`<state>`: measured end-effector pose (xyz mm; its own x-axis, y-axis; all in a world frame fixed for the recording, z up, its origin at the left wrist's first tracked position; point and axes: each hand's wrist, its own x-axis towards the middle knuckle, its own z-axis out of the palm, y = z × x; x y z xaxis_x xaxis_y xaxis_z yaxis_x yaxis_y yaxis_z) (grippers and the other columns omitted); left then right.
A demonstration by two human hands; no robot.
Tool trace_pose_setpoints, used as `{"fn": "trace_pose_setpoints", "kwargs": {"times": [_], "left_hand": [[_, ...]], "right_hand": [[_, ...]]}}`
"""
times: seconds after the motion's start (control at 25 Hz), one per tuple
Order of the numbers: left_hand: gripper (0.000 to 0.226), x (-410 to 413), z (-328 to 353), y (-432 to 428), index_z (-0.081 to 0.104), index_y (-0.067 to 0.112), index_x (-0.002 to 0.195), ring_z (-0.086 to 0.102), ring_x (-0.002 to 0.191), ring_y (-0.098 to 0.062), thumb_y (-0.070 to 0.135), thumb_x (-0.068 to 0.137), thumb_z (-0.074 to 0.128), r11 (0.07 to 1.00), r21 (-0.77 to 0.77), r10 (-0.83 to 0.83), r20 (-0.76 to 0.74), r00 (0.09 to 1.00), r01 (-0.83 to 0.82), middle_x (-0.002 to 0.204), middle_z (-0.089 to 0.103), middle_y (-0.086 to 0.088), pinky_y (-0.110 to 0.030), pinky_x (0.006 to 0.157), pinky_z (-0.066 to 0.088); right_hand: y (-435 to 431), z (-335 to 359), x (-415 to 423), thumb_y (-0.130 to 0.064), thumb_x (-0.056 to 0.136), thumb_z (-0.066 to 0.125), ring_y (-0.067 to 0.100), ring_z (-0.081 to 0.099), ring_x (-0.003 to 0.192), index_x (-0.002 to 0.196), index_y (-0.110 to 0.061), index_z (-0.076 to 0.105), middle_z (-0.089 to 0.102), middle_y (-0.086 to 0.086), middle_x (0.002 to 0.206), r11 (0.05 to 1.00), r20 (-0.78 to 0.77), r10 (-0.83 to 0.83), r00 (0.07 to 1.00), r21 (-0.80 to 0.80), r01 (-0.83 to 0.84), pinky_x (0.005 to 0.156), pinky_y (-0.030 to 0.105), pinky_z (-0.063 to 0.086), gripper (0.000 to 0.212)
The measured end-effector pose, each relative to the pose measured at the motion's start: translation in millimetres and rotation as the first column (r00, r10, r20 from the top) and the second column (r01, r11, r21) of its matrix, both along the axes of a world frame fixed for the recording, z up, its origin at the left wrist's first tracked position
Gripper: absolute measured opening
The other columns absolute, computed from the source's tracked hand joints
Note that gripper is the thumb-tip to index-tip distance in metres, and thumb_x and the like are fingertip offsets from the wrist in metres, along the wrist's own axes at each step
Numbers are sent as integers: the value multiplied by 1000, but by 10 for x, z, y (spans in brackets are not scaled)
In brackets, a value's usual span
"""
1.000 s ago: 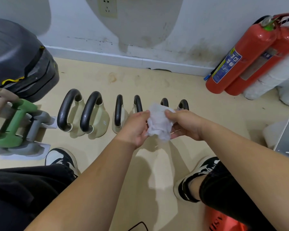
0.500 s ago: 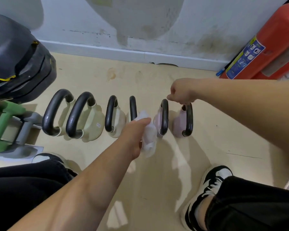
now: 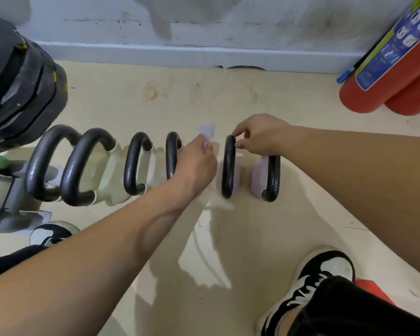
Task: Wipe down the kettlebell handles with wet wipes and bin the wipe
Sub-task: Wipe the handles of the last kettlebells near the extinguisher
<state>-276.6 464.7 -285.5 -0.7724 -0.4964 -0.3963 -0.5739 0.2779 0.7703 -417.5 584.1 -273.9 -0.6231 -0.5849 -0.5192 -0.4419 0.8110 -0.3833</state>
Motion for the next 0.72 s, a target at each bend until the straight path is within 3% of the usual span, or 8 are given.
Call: {"fn": "trace_pose_setpoints", "kwargs": {"times": [0.12, 0.2, 0.24, 0.32, 0.44, 0.52, 0.6, 0.72], "left_hand": [[28, -93, -248, 252, 55, 6, 109, 45, 79, -11, 20, 104, 32, 976, -49, -218, -93, 972, 214, 90, 53, -2, -26, 72, 43], [46, 57, -425, 456, 36, 6, 150, 50, 116, -4, 27, 108, 31, 960, -63, -277, -50, 960, 274, 132, 54, 0, -14, 101, 38], [57, 182, -494, 552, 20, 9, 160, 34, 144, -6, 33, 109, 30, 946, -141, -297, -20, 955, 291, 159, 36, -2, -16, 118, 23], [67, 491, -502, 725, 7, 10, 163, -5, 158, -9, 43, 109, 30, 927, -238, -301, -9, 953, 291, 172, -3, -4, -13, 119, 2], [65, 629, -493, 710, 8, 14, 164, -10, 156, -5, 43, 109, 27, 894, -310, -360, -67, 931, 324, 172, -8, 0, -18, 124, 6], [49, 316, -476, 570, 40, 13, 155, 22, 154, -10, 31, 110, 32, 885, -356, -357, -105, 928, 300, 169, 22, 2, -24, 122, 25], [28, -106, -406, 422, 70, 19, 117, 63, 116, -15, 22, 105, 45, 950, -275, -184, -101, 978, 150, 141, 62, 5, -14, 89, 47], [21, -366, -396, 412, 67, 24, 100, 61, 82, -13, 8, 96, 54, 992, -11, 125, -110, 986, -127, 102, 68, 6, -12, 67, 46]], "right_hand": [[-69, -27, -32, -28, 93, 64, 22, 60, 101, 117, -35, 75, 70, -1, 117, 1000, 0, 27, 1000, -9, -27, 86, 30, 51, 27], [-45, -10, -39, -11, 92, 56, 22, 61, 110, 123, -35, 72, 67, -2, 127, 1000, 50, 10, 999, 1, -10, 90, 29, 52, 42], [-13, 6, -38, -5, 91, 51, 21, 59, 119, 129, -35, 68, 63, -4, 135, 1000, 86, -6, 996, 4, 5, 96, 29, 51, 51], [37, 65, -13, 1, 91, 45, 19, 52, 132, 137, -32, 62, 56, -6, 145, 999, 130, -31, 991, -5, 32, 106, 28, 45, 59], [40, 107, 3, 3, 92, 41, 19, 49, 135, 138, -26, 63, 56, -5, 147, 998, 152, -52, 987, -35, 59, 105, 24, 41, 58], [7, 125, -12, 0, 94, 41, 21, 52, 132, 134, -23, 66, 59, -1, 143, 996, 171, -77, 982, -40, 85, 97, 25, 41, 52], [-31, 156, -42, -5, 96, 45, 27, 55, 128, 132, -18, 67, 61, 6, 139, 992, 177, -109, 978, -49, 119, 94, 31, 44, 44], [-68, 181, -61, -2, 97, 41, 27, 55, 129, 128, -21, 70, 61, 4, 139, 995, 192, -86, 978, -29, 94, 105, 33, 46, 46]]}}
